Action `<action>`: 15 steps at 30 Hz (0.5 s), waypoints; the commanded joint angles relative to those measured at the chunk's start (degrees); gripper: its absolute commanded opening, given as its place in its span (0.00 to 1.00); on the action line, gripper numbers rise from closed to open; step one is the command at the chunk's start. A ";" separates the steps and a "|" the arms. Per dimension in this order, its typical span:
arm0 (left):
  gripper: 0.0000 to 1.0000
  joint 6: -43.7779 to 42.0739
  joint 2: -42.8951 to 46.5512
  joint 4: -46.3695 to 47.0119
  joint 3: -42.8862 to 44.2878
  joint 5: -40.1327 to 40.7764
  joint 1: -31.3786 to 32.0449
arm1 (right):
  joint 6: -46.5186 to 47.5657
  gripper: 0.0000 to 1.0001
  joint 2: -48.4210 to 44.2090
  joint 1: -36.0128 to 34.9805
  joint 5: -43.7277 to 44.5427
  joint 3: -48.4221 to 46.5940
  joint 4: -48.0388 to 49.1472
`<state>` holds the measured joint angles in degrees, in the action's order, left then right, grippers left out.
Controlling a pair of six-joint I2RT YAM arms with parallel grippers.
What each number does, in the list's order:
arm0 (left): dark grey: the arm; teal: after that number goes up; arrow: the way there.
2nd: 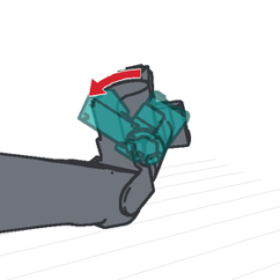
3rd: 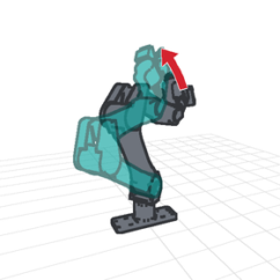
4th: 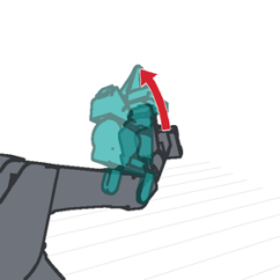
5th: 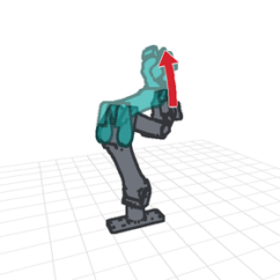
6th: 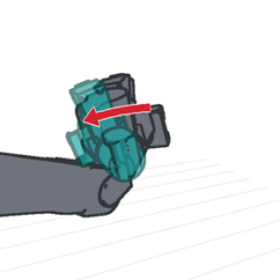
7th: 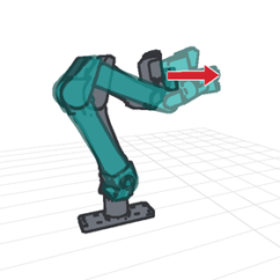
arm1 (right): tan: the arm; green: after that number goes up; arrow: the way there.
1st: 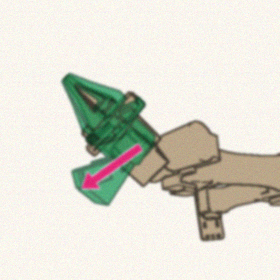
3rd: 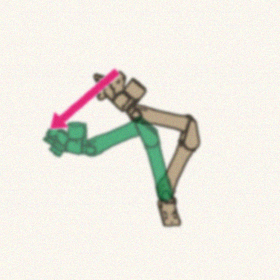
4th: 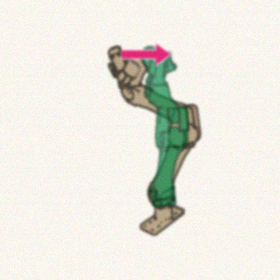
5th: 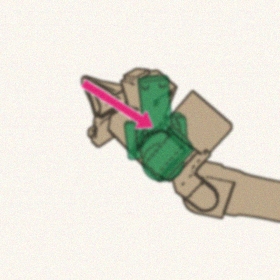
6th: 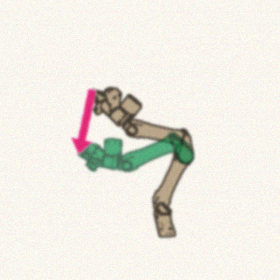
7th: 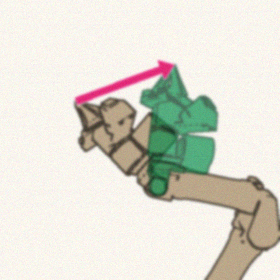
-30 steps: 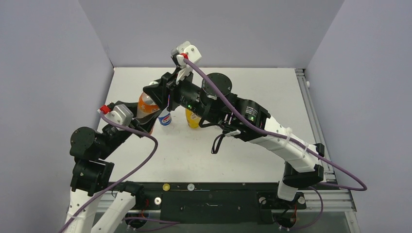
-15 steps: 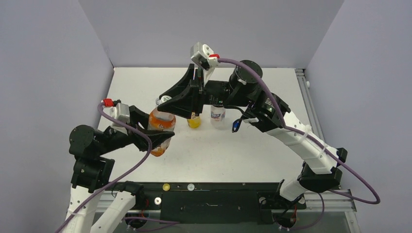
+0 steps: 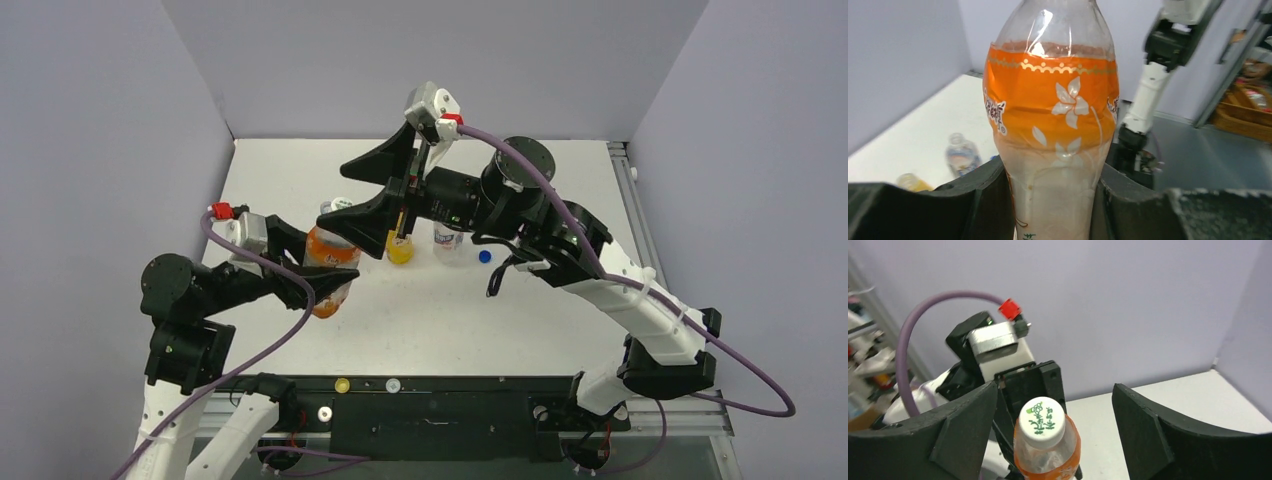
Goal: Unscrew the bottle caps
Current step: Unscrew the bottle cap from the plastic bottle.
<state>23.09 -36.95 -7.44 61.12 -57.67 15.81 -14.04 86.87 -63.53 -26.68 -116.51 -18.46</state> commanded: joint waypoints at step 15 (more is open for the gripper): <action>0.01 -32.84 3.41 -4.66 -1.78 30.14 -0.08 | -0.90 0.77 12.16 -11.14 42.38 -18.85 -9.67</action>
<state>-5.45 -34.41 -12.01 59.00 -31.55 15.81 -13.82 97.41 -74.06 13.04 -133.29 -26.74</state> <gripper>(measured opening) 0.384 0.791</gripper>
